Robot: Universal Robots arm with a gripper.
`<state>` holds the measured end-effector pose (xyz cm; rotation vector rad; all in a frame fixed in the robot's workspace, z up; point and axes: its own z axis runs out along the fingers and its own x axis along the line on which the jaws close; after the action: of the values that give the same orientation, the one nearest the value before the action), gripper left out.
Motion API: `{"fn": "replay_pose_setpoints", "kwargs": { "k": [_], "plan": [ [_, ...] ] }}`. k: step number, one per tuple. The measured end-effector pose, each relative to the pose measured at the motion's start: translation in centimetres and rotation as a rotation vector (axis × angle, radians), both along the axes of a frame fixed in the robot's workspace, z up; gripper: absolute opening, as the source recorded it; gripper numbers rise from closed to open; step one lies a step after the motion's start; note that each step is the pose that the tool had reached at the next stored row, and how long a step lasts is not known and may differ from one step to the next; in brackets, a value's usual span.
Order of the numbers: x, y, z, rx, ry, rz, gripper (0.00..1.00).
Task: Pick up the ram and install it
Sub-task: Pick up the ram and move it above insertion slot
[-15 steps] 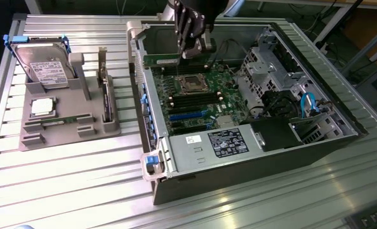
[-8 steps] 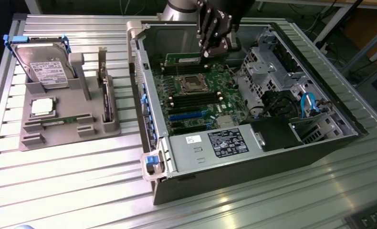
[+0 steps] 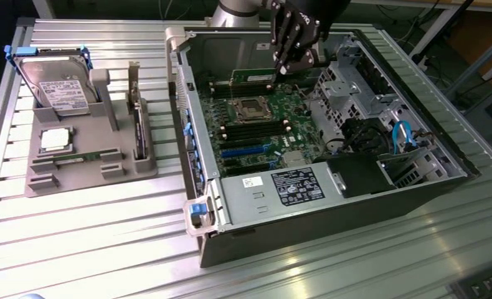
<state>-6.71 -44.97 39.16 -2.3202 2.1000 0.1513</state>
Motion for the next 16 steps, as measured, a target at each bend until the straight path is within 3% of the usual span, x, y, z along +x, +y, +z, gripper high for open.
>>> {"fn": "replay_pose_setpoints", "kwargs": {
  "k": [3,7,10,12,16],
  "plan": [
    [0.2,0.18,0.00,0.0000,0.0000,0.000,0.14],
    [0.7,0.80,0.00,-0.0007,0.0000,0.000,0.14],
    [1.1,1.44,0.00,-0.0012,0.0000,0.000,0.14],
    [1.5,2.19,0.00,-0.0022,0.0000,0.000,0.14],
    [1.6,2.33,0.00,-0.0027,0.0000,0.000,0.14]
  ]
}}
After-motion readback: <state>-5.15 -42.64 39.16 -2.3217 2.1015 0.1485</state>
